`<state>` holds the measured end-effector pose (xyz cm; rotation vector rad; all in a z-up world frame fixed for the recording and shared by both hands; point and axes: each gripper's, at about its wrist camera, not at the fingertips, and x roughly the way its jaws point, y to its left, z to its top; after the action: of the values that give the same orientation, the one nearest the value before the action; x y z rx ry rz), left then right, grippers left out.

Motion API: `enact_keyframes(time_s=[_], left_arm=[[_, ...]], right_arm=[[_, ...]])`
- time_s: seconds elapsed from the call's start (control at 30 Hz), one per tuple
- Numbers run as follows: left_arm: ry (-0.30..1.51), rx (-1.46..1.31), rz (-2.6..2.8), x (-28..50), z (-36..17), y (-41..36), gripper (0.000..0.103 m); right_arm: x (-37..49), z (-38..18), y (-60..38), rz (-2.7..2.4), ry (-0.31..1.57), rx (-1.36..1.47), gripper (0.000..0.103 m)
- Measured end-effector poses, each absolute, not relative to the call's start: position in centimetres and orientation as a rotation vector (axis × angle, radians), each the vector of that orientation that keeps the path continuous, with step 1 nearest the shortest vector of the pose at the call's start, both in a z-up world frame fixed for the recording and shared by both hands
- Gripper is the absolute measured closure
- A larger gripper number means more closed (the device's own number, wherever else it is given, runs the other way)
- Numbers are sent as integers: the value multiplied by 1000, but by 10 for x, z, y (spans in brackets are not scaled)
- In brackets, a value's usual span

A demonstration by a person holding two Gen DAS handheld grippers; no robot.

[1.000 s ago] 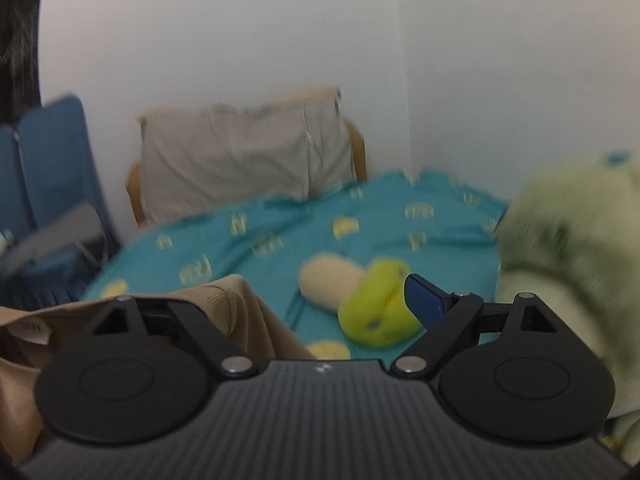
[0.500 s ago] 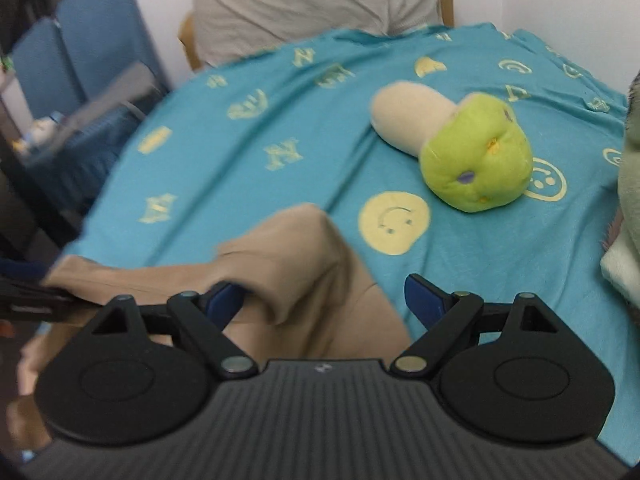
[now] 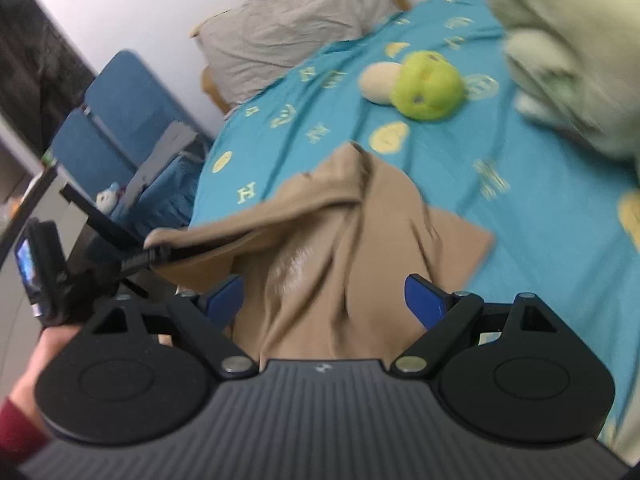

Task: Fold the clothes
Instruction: 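Lower the T-shirt onto the bed and open both grippers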

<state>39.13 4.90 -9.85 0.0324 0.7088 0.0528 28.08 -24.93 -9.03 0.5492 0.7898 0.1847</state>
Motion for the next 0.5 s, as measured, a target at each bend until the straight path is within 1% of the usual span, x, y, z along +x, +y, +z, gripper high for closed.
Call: enact_keyframes(time_s=[0.1, 0.2, 0.3, 0.37, 0.43, 0.5], left_arm=[[678, -16, 112, 404, -92, 46, 2], [654, -43, 186, 434, -99, 47, 2], [658, -98, 251, 472, -112, 54, 2], [676, -117, 291, 499, -124, 57, 2], [718, -62, 309, 526, -139, 53, 3], [770, 107, 336, 548, -158, 40, 3]], right_arm=[[267, -91, -256, 150, 776, 604, 14], [276, -91, -255, 135, 734, 565, 14], [291, -99, -256, 110, 727, 520, 14], [302, -108, -258, 116, 755, 512, 14], [311, -117, -260, 124, 769, 503, 14], [320, -128, -259, 105, 783, 479, 14]])
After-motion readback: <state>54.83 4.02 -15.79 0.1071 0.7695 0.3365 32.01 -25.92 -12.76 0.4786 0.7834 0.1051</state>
